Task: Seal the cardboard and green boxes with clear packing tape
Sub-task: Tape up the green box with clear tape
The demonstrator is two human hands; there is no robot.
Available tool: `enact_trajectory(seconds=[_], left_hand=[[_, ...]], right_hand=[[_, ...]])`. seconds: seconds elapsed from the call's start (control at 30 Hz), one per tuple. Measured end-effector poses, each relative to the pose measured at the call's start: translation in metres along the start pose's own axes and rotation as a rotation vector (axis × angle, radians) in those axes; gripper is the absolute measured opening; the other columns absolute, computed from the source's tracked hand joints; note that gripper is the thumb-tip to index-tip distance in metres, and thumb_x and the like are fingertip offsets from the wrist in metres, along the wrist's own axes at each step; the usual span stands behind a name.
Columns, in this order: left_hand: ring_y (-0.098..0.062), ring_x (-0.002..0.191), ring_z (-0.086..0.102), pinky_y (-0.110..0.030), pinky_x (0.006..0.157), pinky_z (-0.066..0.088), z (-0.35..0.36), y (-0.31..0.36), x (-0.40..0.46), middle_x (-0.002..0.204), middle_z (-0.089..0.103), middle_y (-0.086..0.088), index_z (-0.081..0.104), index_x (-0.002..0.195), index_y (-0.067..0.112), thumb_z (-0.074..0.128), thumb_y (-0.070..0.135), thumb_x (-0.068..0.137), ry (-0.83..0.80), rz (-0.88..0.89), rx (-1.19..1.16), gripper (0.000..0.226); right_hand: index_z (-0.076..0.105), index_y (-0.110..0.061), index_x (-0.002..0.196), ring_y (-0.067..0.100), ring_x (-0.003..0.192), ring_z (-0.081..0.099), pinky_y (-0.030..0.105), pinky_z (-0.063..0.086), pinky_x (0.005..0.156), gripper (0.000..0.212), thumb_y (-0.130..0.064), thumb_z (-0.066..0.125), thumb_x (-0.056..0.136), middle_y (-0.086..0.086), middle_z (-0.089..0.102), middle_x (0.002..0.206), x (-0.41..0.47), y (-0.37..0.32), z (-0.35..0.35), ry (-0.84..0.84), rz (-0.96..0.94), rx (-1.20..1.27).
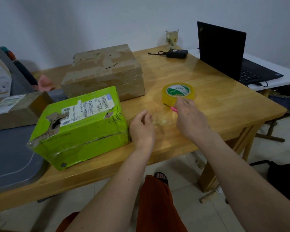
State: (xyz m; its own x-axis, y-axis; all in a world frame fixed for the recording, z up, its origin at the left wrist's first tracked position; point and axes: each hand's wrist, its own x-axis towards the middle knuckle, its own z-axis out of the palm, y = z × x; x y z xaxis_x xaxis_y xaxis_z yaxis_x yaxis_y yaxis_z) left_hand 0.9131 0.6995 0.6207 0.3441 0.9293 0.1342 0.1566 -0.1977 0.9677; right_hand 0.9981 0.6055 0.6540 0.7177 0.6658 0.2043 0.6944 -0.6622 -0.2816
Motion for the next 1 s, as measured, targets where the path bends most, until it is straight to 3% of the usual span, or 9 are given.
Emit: enact_trajectory(seconds=[0.13,0.23,0.33,0.53,0.63,0.8,0.93,1.0], left_hand=[[-0.012,0.088,0.069,-0.021,0.083,0.053,0.000,0.000,-0.002,0.100,0.073,-0.007,0.069,0.116,0.005,0.051,0.005,0.098,-0.010,-0.002,-0.016,0.026],[-0.016,0.088,0.071,-0.036,0.088,0.056,0.002,-0.002,-0.003,0.096,0.074,-0.009,0.070,0.114,0.005,0.052,0.005,0.098,-0.019,-0.028,-0.056,0.025],[-0.018,0.086,0.072,-0.041,0.088,0.057,0.003,-0.003,-0.003,0.093,0.074,-0.009,0.071,0.112,0.005,0.053,0.005,0.097,-0.012,-0.045,-0.080,0.023],[-0.019,0.084,0.071,-0.043,0.086,0.057,0.002,-0.005,-0.004,0.092,0.074,-0.011,0.072,0.109,0.004,0.054,0.005,0.096,-0.005,-0.011,-0.069,0.022],[-0.019,0.085,0.071,-0.042,0.087,0.057,0.003,-0.006,-0.003,0.093,0.074,-0.011,0.072,0.109,0.004,0.053,0.005,0.097,0.001,-0.020,-0.057,0.023],[-0.017,0.083,0.070,-0.038,0.087,0.057,0.003,-0.005,-0.001,0.094,0.074,-0.010,0.071,0.111,0.003,0.052,0.007,0.098,0.005,-0.038,-0.063,0.023],[-0.013,0.079,0.068,-0.033,0.084,0.057,0.004,-0.006,0.000,0.094,0.073,-0.008,0.069,0.114,0.003,0.051,0.008,0.099,0.017,-0.047,-0.053,0.024],[-0.012,0.077,0.067,-0.034,0.084,0.057,0.004,-0.006,0.001,0.094,0.073,-0.007,0.069,0.114,0.003,0.050,0.009,0.099,0.021,-0.049,-0.053,0.024]], right_hand=[[0.040,-0.002,0.133,0.022,0.144,0.018,0.035,0.046,0.087,0.037,0.002,0.040,0.096,0.008,0.036,0.151,0.001,-0.003,0.003,0.014,0.010,-0.003],[0.044,-0.004,0.126,0.024,0.143,0.019,0.035,0.046,0.090,0.030,-0.002,0.041,0.097,0.008,0.035,0.151,0.001,-0.008,0.005,0.021,0.021,-0.032],[0.046,-0.006,0.121,0.027,0.140,0.022,0.037,0.046,0.090,0.024,-0.006,0.040,0.098,0.009,0.037,0.149,0.004,-0.014,0.006,0.027,0.039,-0.055],[0.046,-0.008,0.117,0.030,0.128,0.033,0.034,0.038,0.069,0.024,-0.001,0.042,0.095,0.009,0.050,0.129,0.010,-0.016,0.008,0.048,0.051,-0.038],[0.046,-0.011,0.116,0.028,0.123,0.036,0.032,0.031,0.066,0.026,0.003,0.041,0.094,0.006,0.055,0.120,0.012,-0.011,0.005,0.054,0.037,-0.021],[0.046,-0.010,0.111,0.023,0.129,0.031,0.032,0.035,0.066,0.024,0.006,0.042,0.092,0.005,0.055,0.121,0.010,0.003,0.009,0.025,0.019,0.045],[0.039,-0.008,0.138,0.017,0.139,0.023,0.035,0.041,0.077,0.048,0.007,0.042,0.092,0.005,0.044,0.142,0.009,0.015,0.009,0.003,0.014,0.118],[0.036,-0.009,0.142,0.016,0.140,0.023,0.036,0.041,0.078,0.051,0.006,0.043,0.093,0.004,0.040,0.146,0.010,0.017,0.008,0.001,0.010,0.120]])
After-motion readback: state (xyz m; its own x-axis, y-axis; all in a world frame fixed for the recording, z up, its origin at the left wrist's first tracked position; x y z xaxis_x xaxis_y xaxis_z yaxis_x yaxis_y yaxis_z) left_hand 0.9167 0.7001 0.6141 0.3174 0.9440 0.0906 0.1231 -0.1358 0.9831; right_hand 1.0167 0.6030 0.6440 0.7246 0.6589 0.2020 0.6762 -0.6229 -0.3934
